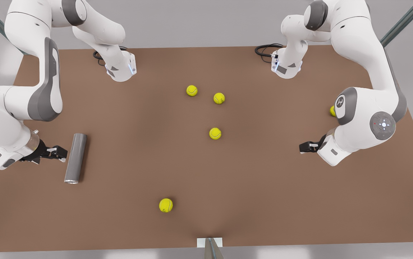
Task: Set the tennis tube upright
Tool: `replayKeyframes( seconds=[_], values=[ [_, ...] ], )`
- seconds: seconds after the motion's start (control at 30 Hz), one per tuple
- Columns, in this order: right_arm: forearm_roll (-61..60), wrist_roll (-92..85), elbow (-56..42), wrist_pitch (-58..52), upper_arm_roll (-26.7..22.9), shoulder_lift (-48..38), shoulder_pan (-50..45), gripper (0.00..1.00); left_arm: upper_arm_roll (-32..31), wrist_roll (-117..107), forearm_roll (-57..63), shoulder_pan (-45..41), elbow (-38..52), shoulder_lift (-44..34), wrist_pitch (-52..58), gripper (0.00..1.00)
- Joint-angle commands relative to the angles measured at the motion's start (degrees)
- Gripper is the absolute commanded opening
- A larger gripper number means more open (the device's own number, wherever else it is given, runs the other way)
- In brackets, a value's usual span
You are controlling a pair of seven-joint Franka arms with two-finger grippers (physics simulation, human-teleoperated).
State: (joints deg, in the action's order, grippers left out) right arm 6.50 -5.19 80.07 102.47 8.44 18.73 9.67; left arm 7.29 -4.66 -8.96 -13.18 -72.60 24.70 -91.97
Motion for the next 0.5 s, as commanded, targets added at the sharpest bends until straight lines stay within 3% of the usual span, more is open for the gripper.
replayKeyframes(
  seconds=[0.0, 0.27, 0.47],
  values=[
    [0.0, 0.0, 0.0, 0.0, 0.0, 0.0, 0.0, 1.0, 0.0, 0.0, 0.0, 0.0, 0.0, 0.0, 0.0, 1.0],
    [-0.1, 0.2, 0.8, -0.9, 0.0, -0.1, -0.1, 1.0, -0.3, -0.8, 1.0, -0.4, -0.6, 0.0, 0.1, 1.0],
    [-0.4, 0.3, 17.5, 3.9, 0.2, -2.3, 2.5, 1.0, -0.3, 0.1, 1.1, 0.3, -0.4, 0.1, 0.3, 1.0]
  ],
)
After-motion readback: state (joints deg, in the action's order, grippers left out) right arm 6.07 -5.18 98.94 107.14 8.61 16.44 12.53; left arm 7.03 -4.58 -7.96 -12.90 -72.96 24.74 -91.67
